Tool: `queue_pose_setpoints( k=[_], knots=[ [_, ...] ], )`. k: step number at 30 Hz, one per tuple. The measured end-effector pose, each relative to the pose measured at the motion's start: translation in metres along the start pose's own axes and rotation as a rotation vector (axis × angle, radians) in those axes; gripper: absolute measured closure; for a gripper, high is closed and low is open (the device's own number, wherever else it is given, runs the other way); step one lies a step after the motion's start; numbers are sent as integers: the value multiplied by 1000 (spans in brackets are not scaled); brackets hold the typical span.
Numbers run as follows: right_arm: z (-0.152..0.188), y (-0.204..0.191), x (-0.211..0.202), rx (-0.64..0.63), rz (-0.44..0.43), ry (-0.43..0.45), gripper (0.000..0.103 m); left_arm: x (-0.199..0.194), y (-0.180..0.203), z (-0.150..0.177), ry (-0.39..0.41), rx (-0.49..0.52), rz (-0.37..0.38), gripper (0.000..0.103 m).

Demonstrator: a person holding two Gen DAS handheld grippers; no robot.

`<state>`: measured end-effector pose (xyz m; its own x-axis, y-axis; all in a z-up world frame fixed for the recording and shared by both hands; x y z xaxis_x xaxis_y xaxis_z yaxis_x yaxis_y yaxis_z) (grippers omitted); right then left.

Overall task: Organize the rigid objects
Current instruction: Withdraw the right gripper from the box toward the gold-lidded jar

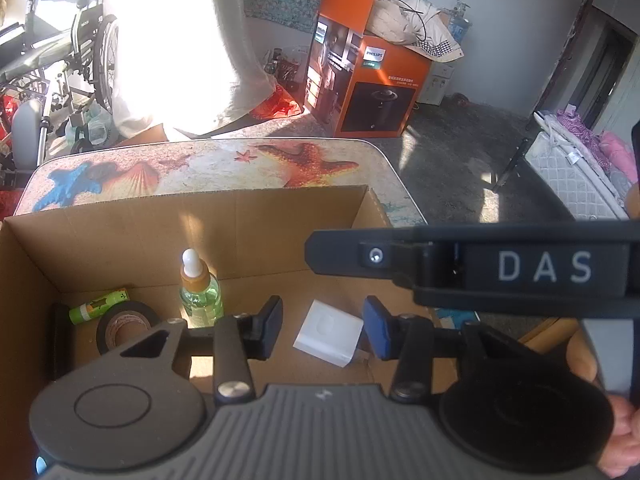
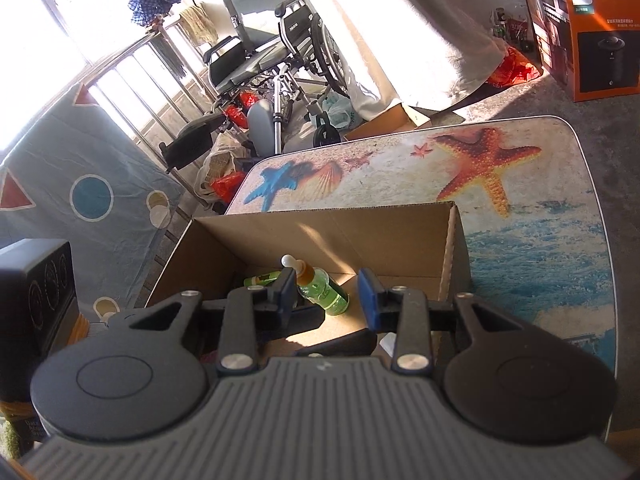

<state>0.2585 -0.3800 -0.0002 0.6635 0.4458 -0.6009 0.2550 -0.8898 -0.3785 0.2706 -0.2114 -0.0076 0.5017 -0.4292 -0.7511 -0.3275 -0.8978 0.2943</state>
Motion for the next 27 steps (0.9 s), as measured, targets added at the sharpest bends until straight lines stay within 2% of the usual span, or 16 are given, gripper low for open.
queue_pose_setpoints(
  k=[7, 11, 15, 20, 27],
  knots=[
    [29, -32, -66, 50, -73, 125, 69, -72, -3, 31, 66, 40, 41, 40],
    [63, -56, -93, 66, -105, 172, 68, -107, -11, 59, 78, 66, 36, 34],
    [102, -80, -106, 84, -131, 190, 62, -132, -22, 90, 68, 89, 12, 28],
    [142, -100, -103, 106, -138, 163, 56, -154, -34, 130, 61, 125, -6, 16],
    [179, -118, -73, 131, -173, 55, 55, -158, -61, 180, 43, 106, -54, 16]
  ],
)
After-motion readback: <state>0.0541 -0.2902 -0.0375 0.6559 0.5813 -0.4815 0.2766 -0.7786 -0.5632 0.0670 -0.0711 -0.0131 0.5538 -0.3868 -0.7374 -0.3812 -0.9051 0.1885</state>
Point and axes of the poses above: each gripper's, at about its wrist camera, not at the fingertips, and x roughly the way its jaws point, y to its right, z to its underside, the point moved 2 cm from there along x, roughly the way its jaws point, and after that the axes turned 10 degrees about -x, right-handed, at the moved point
